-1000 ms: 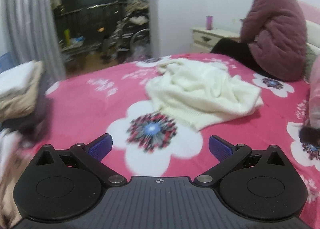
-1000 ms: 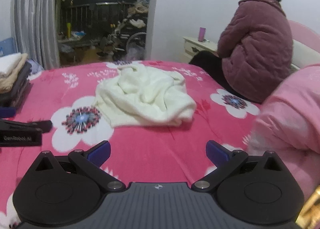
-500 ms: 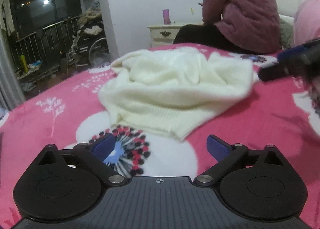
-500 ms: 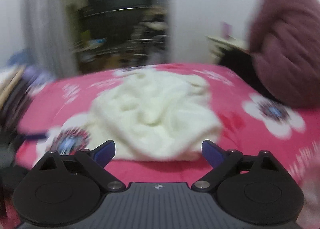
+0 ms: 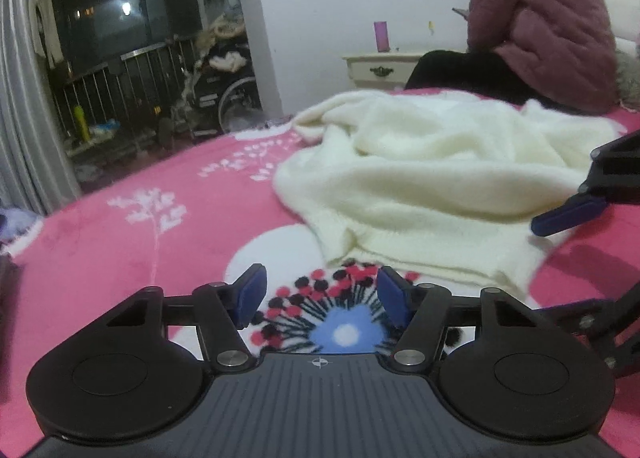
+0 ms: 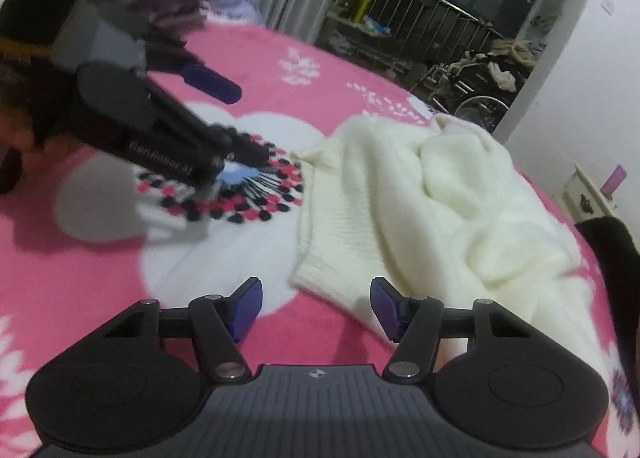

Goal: Fold clothes
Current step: 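Grasp the sweater edge with the left gripper while the right gripper grasps another edge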

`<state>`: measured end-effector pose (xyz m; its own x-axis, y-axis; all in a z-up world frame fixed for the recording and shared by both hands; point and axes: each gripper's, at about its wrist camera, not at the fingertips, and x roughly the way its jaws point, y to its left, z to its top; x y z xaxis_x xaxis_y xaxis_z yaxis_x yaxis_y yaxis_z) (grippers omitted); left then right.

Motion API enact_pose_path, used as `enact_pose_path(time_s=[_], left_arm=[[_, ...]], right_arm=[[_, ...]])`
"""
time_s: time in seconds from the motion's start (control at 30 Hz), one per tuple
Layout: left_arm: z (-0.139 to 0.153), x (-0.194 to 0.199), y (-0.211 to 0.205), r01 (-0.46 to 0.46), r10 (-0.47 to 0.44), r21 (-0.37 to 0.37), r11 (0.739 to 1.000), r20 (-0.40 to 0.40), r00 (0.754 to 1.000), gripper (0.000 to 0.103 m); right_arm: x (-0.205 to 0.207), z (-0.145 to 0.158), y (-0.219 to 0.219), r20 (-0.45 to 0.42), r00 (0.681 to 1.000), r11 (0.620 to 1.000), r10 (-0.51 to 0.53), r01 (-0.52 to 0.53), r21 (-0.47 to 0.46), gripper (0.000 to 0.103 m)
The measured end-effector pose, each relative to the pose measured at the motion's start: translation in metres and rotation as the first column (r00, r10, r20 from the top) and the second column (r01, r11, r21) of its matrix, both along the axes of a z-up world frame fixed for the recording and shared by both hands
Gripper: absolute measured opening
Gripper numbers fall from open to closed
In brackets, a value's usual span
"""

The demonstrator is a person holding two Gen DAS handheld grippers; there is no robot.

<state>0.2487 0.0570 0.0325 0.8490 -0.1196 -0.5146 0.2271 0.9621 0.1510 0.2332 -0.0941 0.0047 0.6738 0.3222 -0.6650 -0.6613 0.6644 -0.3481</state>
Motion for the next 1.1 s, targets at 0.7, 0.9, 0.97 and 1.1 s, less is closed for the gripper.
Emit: enact_pose_path(time_s=[0.7, 0.9, 0.97, 1.1], left_arm=[[-0.001, 0.067, -0.018, -0.036, 0.019, -0.143, 0.989, -0.124, 0.992, 0.010], [0.035, 0.039, -0.005, -0.040, 0.026, -0.242, 0.969, -0.062, 0.998, 0.008], [0.052, 0.021, 0.000, -0.013, 0.007, -0.280, 0.960, -0.021, 1.000, 0.008], [0.079, -0.010, 0.005, 0.024, -0.014, -0.318, 0.948, 0.033, 0.999, 0.007]], right_arm=[[0.024, -0.026, 0.019, 0.234, 0.942, 0.956, -0.242, 0.273, -0.109, 0.015], [0.003, 0.007, 0.007, 0.307, 0.890, 0.938, -0.337, 0.347, 0.025, 0.013], [-0.006, 0.023, 0.001, 0.320, 0.874, 0.930, -0.365, 0.361, 0.075, 0.013], [-0.028, 0.054, -0.010, 0.337, 0.853, 0.917, -0.398, 0.361, 0.169, 0.012]])
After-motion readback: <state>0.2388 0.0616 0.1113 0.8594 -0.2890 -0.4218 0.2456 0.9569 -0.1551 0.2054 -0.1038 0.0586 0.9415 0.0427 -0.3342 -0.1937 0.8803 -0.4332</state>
